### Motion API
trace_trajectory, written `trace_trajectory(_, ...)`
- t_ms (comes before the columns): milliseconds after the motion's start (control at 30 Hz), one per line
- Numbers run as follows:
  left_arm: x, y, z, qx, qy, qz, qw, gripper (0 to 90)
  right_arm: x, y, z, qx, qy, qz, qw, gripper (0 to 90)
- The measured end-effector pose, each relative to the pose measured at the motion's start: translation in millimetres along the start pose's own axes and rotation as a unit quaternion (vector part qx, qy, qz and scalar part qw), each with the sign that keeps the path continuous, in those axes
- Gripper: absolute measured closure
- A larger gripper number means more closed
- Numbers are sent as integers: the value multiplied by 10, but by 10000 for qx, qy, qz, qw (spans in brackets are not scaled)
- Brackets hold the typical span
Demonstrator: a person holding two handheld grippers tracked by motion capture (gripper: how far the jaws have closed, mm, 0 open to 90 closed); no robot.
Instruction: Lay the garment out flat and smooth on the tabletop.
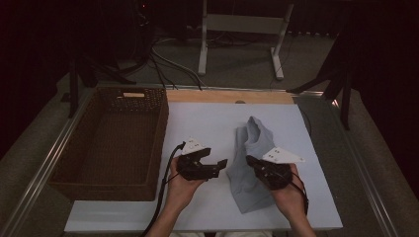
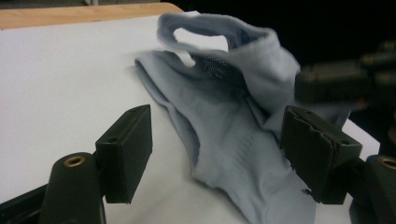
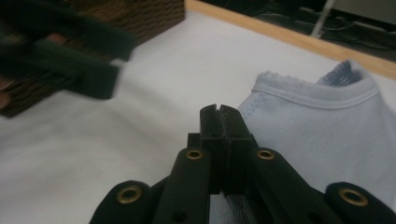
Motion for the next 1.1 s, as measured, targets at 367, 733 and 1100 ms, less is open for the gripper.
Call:
trace_trajectory(367,195,3,111,-112,96,-215,9997,435,21,287,-70,-473,41,313,9984,900)
trace_trajectory(733,396,-6,196,-228,245,-389,9987,515,29,471,-91,-830,33,494,9953,900)
trace_trajectory(1100,388,28,212,-186,564,-406,9974,885,23,549,-119,-816,-42,832,9932,748)
Point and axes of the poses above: each handheld gripper's, and its own axes: x roughly forward along the jaws, z roughly out of its top, y roughly to its left, the point moved 2 cm from there along x, roughly forward along the jaws, and after that the axes turned 15 degrees about -z, right-handed, at the moved point
